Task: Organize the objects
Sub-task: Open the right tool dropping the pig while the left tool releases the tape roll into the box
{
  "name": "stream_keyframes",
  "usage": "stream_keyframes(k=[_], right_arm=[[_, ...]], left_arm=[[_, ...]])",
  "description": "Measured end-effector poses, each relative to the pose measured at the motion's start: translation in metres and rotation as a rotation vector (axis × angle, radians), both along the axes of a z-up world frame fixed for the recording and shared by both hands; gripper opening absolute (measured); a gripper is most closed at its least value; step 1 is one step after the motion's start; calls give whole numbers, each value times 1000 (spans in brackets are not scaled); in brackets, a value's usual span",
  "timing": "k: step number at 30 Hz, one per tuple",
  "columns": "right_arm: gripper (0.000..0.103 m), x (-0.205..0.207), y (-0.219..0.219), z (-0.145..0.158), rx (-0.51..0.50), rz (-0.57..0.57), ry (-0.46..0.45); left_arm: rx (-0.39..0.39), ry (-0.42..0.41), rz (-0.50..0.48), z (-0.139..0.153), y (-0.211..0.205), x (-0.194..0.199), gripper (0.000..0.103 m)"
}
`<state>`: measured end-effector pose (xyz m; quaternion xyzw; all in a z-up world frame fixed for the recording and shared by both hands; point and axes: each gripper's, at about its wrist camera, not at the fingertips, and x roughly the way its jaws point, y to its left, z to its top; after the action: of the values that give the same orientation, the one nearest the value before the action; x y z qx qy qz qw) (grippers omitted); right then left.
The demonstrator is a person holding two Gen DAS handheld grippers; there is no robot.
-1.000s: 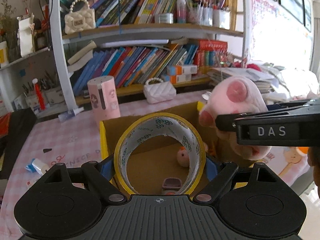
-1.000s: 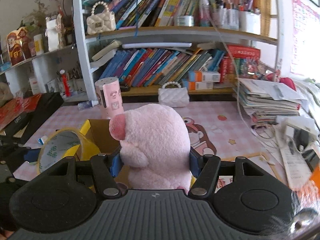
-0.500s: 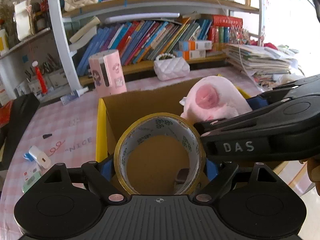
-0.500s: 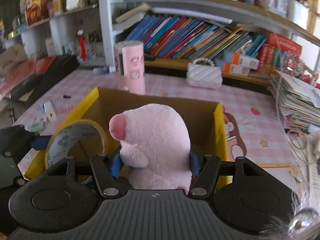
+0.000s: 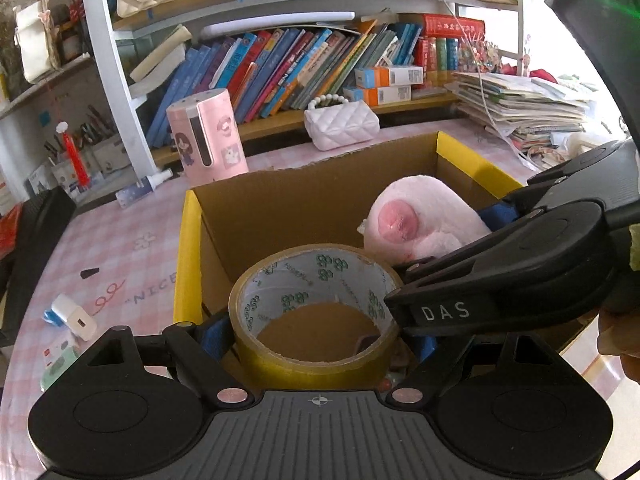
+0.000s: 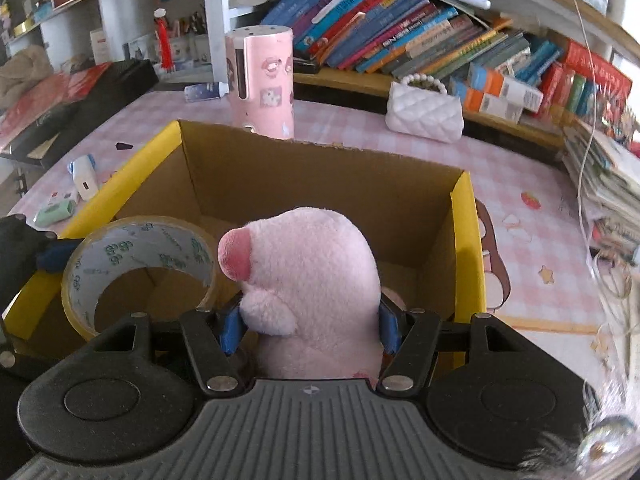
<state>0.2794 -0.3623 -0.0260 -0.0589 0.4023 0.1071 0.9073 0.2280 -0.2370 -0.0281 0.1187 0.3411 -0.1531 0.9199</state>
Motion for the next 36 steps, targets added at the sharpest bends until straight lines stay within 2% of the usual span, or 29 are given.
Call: stream_keyframes(k=[6, 12, 20, 28, 32, 36], right_arm=[[63, 3, 1, -1, -14, 4, -5], [67, -1, -2, 3, 6, -21, -26], [70, -32, -7, 33, 49, -59, -147], [73, -82, -18, 69, 66, -184, -284], [73, -107, -25, 75, 83, -288, -305], [73, -135, -26, 70, 103, -384, -286]], left_arm=[[5, -6, 6, 0, -1, -1, 88], [8, -65, -7, 7, -1, -9, 91], [-46, -147, -2, 38, 9, -32, 96], [-109, -201, 0, 64, 35, -67, 99], [-126, -194, -1, 65, 52, -82, 100], [-144, -166, 3, 60, 70, -93, 100]])
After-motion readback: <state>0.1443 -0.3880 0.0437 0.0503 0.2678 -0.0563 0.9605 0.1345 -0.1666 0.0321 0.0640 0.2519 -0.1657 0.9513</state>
